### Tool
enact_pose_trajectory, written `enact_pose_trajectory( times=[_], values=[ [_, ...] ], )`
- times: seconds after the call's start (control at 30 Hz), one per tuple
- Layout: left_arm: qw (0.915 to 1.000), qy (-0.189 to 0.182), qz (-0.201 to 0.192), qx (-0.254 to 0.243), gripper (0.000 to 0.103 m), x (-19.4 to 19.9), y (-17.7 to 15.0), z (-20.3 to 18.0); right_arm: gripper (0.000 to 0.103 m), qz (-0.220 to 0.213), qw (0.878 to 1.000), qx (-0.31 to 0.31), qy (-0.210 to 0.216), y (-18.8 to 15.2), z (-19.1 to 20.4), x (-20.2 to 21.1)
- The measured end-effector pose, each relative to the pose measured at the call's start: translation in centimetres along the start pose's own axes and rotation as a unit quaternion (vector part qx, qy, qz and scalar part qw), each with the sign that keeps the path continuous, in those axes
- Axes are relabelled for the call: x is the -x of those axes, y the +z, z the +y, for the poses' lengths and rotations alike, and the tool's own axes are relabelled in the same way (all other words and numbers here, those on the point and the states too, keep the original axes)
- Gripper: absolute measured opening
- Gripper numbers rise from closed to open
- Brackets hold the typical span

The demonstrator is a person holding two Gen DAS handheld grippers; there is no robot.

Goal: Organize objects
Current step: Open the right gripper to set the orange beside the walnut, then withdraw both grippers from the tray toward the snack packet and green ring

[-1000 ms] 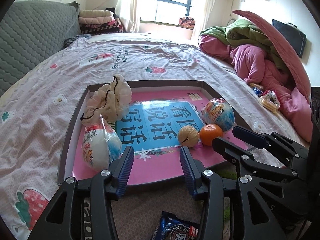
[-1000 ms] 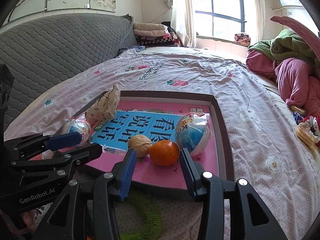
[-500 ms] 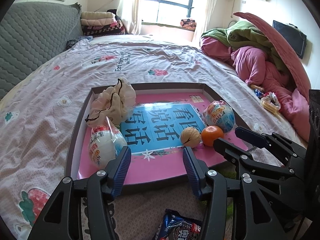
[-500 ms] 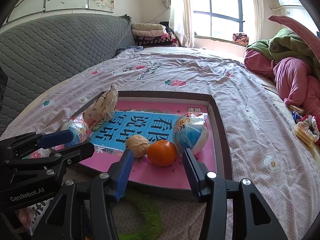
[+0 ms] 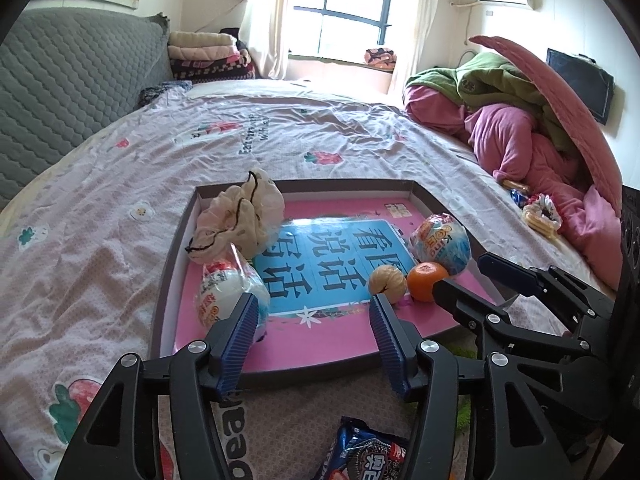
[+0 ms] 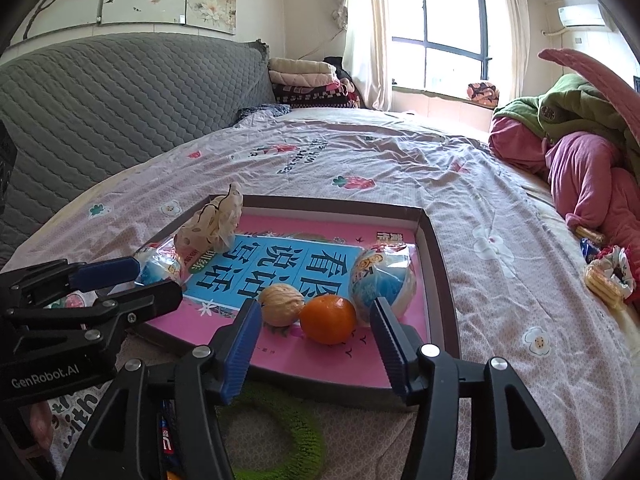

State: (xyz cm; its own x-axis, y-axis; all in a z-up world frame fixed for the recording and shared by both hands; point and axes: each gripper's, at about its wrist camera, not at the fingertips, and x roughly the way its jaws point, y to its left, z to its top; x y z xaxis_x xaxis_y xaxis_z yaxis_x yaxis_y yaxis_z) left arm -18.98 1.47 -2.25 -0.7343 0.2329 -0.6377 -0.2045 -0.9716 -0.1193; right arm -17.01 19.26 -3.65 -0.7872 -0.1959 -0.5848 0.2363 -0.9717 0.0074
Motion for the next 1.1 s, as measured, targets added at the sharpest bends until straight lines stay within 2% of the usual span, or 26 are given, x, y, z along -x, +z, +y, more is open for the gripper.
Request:
enact_pose_trajectory(
  times=[0.1,0.67,1.1],
  values=[
    [1.0,0.003,-0.006,-0.002,0.063,0.4,-0.1,0.2,0.057,-0.011,1.0,0.004,-0.002,0.1,0.1,0.4],
    [0.9996,0.018,-0.023,0.006,0.063,3.3,-1.2,1.9,0.06,-0.068,0.998,0.002,-0.004,-0.1,0.2,3.6],
    [0.9983,0.035,-0.023,0.04,0.068,4.2,-2.8,2.5,0.063,-0.057,0.998,0.005,-0.017,-1.6,0.9,4.2]
  ],
)
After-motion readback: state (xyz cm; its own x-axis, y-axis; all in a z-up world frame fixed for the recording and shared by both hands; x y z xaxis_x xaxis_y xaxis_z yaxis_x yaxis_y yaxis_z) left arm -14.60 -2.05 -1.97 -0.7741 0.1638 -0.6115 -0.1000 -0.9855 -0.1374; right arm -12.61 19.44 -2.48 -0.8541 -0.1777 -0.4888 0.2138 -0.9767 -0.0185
